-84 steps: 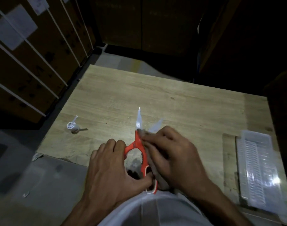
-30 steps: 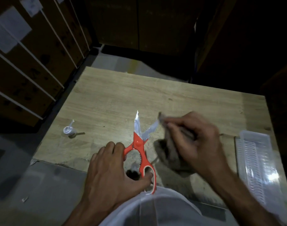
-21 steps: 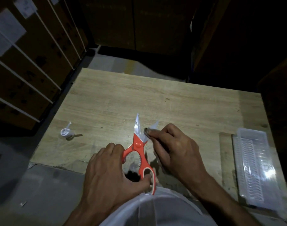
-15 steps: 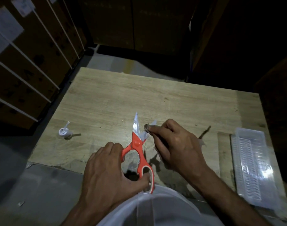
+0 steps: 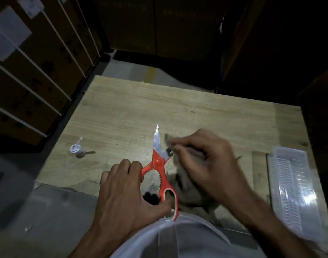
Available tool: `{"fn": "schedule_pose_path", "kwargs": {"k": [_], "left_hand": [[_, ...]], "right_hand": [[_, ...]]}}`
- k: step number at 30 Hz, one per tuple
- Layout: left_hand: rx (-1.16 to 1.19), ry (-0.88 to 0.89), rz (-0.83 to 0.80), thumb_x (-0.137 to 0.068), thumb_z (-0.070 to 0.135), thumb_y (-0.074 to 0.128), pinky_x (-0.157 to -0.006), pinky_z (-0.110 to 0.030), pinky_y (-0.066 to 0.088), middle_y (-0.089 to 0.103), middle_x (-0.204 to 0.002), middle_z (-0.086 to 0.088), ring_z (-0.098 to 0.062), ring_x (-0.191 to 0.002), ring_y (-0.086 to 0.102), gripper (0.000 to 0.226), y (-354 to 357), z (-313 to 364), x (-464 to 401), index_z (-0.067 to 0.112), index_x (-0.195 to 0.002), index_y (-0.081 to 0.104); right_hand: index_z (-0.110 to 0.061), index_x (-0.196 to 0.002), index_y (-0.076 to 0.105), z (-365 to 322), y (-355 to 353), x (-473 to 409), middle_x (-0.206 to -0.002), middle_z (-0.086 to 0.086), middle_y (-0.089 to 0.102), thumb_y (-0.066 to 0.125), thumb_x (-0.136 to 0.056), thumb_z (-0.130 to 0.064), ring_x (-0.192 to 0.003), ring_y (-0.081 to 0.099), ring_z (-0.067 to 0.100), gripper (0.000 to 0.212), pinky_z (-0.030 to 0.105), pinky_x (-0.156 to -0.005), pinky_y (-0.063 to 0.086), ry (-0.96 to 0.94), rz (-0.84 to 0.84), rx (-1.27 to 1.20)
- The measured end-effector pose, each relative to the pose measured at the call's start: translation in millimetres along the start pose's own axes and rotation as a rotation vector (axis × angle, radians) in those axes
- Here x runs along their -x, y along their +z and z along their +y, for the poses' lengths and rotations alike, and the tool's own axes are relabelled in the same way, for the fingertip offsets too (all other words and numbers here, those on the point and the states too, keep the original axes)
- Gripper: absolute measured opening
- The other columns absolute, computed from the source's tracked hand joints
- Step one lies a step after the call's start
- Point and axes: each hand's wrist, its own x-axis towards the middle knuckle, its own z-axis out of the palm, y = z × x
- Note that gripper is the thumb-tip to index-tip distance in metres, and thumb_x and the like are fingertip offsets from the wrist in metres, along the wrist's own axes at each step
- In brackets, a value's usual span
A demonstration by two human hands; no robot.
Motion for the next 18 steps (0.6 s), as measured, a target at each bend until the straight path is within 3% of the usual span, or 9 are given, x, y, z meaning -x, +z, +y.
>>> {"fn": "schedule_pose_path", "kwargs": {"k": [4, 9, 15, 18], "left_hand": [[-0.005, 0.002, 0.012, -0.052, 0.082, 0.068, -0.073, -0.036, 0.024, 0.035, -0.078, 0.011, -0.017, -0.073, 0.036, 0.066, -2, 1, 0, 0.028, -0.079, 0.040], [-0.041, 0.010, 0.015, -0.053, 0.086, 0.068, -0.073, -0.039, 0.032, 0.038, -0.076, 0.008, -0.020, -0.071, 0.040, 0.070, 0, -3, 1, 0.026, -0.077, 0.042], [-0.050, 0.011, 0.017, -0.053, 0.086, 0.067, -0.072, -0.039, 0.031, 0.038, -0.075, 0.008, -0.020, -0.070, 0.039, 0.069, -2, -4, 3, 0.025, -0.076, 0.044], [-0.019, -0.003, 0.028, -0.055, 0.082, 0.068, -0.072, -0.039, 0.032, 0.038, -0.076, 0.009, -0.021, -0.072, 0.042, 0.066, -2, -4, 5, 0.026, -0.079, 0.042]], "right_hand": [[-0.037, -0.117, 0.075, 1, 31, 14, -0.092, -0.013, 0.062, 0.061, -0.098, -0.039, -0.082, 0.064, 0.006, 0.024, 0.033, -0.064, 0.055, -0.021, -0.114, 0.199], [-0.034, -0.115, 0.076, 12, 24, 2, -0.088, -0.011, 0.060, 0.064, -0.098, -0.037, -0.074, 0.062, 0.010, 0.021, 0.029, -0.053, 0.048, -0.032, -0.086, 0.325], [-0.032, -0.115, 0.075, 25, 9, -14, -0.088, -0.010, 0.057, 0.057, -0.100, -0.038, -0.075, 0.060, 0.013, 0.024, 0.031, -0.058, 0.046, 0.007, -0.074, 0.379], [-0.029, -0.110, 0.075, 45, 1, -23, -0.092, -0.004, 0.058, 0.057, -0.100, -0.034, -0.077, 0.062, 0.019, 0.021, 0.030, -0.060, 0.041, 0.045, -0.103, 0.519]]}}
